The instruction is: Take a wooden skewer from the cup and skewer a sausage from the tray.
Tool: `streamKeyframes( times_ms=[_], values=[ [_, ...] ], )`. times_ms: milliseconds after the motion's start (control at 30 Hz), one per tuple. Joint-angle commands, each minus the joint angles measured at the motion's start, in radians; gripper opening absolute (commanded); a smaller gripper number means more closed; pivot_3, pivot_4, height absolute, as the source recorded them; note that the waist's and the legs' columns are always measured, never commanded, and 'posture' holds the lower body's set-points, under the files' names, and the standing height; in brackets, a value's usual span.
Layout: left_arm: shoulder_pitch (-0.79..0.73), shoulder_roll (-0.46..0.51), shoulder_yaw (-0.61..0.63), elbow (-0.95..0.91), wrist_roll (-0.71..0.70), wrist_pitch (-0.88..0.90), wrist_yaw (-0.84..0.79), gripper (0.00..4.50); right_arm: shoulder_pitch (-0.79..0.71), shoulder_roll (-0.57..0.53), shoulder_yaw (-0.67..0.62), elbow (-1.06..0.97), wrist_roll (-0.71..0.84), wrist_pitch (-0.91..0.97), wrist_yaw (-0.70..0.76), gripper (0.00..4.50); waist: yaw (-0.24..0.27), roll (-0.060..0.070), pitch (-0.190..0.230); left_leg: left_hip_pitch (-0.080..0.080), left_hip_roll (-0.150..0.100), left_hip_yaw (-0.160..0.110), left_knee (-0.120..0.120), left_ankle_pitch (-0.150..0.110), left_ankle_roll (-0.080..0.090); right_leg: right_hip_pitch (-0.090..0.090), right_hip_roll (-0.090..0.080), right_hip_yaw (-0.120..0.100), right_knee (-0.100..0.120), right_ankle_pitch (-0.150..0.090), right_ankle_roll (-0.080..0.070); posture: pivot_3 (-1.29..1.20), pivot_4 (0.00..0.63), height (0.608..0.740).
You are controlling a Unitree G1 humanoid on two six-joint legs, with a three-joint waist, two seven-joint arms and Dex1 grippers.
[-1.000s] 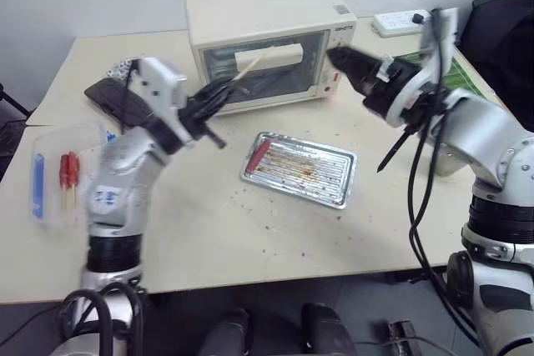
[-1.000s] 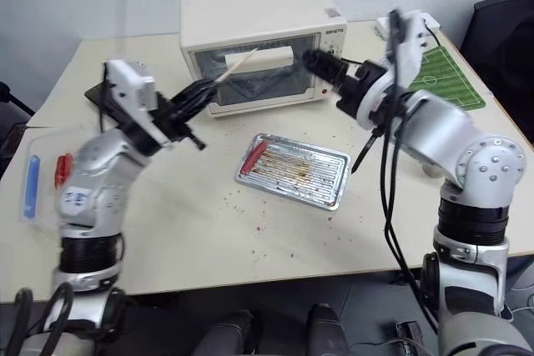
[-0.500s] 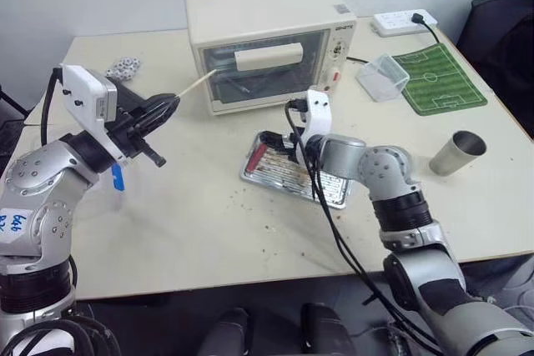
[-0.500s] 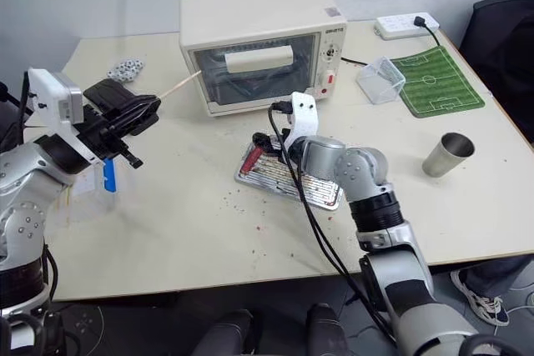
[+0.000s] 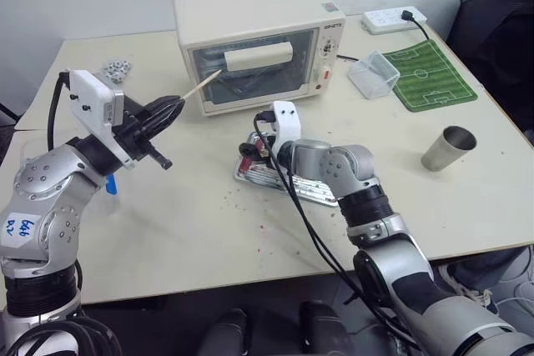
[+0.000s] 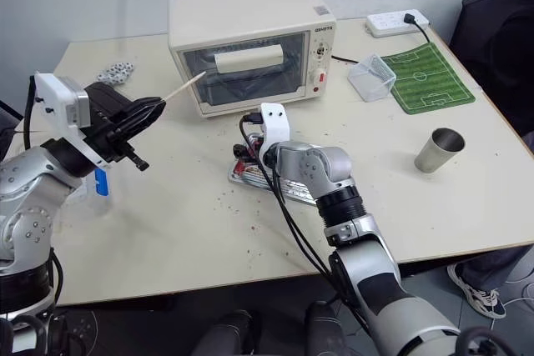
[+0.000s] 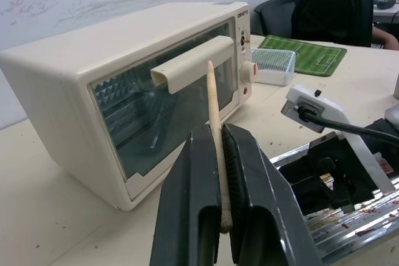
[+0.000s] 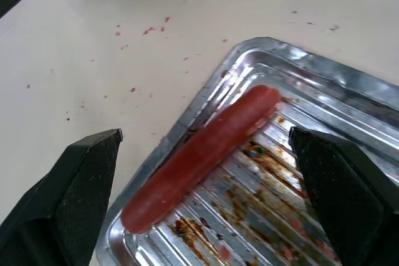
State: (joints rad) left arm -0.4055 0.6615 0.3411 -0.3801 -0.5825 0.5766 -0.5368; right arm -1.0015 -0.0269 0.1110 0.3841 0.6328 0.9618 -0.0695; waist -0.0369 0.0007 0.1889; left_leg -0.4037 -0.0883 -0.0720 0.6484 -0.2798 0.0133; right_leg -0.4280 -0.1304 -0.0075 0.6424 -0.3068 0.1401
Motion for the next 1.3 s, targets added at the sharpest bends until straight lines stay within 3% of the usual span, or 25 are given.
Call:
streamKeyframes(
  times_ms=[33,67,167,333,700,800,900,1300],
  values=[
    [-0.011,0.003,0.009,-0.020,0.003,-0.028,0.005,0.00,-0.024,0.026,0.010,-0.013,-0.049,0.008,0.063,4.49,0.000,0.000,0.000,0.000,0.000,0.000,0.000,0.000,0.000,0.000,0.000,0.000,0.000,0.000,0.000,0.00,0.150,0.740],
    [-0.014,0.004,0.008,-0.017,0.004,-0.030,0.005,0.00,-0.021,0.031,0.011,-0.012,-0.065,0.009,0.074,4.49,0.000,0.000,0.000,0.000,0.000,0.000,0.000,0.000,0.000,0.000,0.000,0.000,0.000,0.000,0.000,0.00,0.150,0.740],
    [-0.025,0.005,0.004,-0.011,0.003,-0.032,0.007,0.00,-0.012,0.048,0.005,-0.010,-0.102,0.013,0.096,3.88,0.000,0.000,0.000,0.000,0.000,0.000,0.000,0.000,0.000,0.000,0.000,0.000,0.000,0.000,0.000,0.00,0.150,0.740],
    [-0.040,0.004,0.002,-0.003,0.002,-0.034,0.009,0.00,0.002,0.065,0.001,-0.016,-0.154,0.023,0.131,2.25,0.000,0.000,0.000,0.000,0.000,0.000,0.000,0.000,0.000,0.000,0.000,0.000,0.001,0.000,0.000,0.00,0.150,0.740],
    [-0.052,0.005,-0.010,0.009,0.006,-0.040,0.004,0.00,0.012,0.074,-0.002,-0.013,-0.247,0.010,0.193,2.25,-0.001,0.000,0.000,0.000,0.000,0.000,0.000,0.000,0.000,-0.001,0.000,0.000,0.001,0.000,0.000,0.00,0.150,0.740],
    [-0.055,0.005,-0.015,0.013,0.006,-0.043,0.003,0.00,0.016,0.080,-0.001,-0.010,-0.269,0.002,0.206,1.63,-0.001,0.000,0.000,0.000,0.000,0.000,0.000,0.000,0.000,-0.001,0.000,0.000,0.001,0.000,0.000,0.00,0.150,0.740],
    [-0.058,0.005,-0.020,0.015,0.006,-0.046,0.004,0.00,0.018,0.084,-0.002,-0.012,-0.285,0.003,0.215,0.69,-0.004,0.000,0.000,0.000,0.000,0.000,0.000,0.000,0.000,-0.001,0.000,0.000,0.001,0.000,0.000,0.00,0.150,0.740],
    [-0.064,-0.005,-0.040,0.031,0.014,-0.065,0.002,0.00,0.020,0.084,-0.005,-0.043,-0.308,0.023,0.254,0.69,-0.008,-0.001,0.000,0.000,0.000,0.000,0.000,0.000,-0.001,-0.001,0.000,0.000,0.002,0.000,0.000,0.00,0.150,0.740]
  ],
)
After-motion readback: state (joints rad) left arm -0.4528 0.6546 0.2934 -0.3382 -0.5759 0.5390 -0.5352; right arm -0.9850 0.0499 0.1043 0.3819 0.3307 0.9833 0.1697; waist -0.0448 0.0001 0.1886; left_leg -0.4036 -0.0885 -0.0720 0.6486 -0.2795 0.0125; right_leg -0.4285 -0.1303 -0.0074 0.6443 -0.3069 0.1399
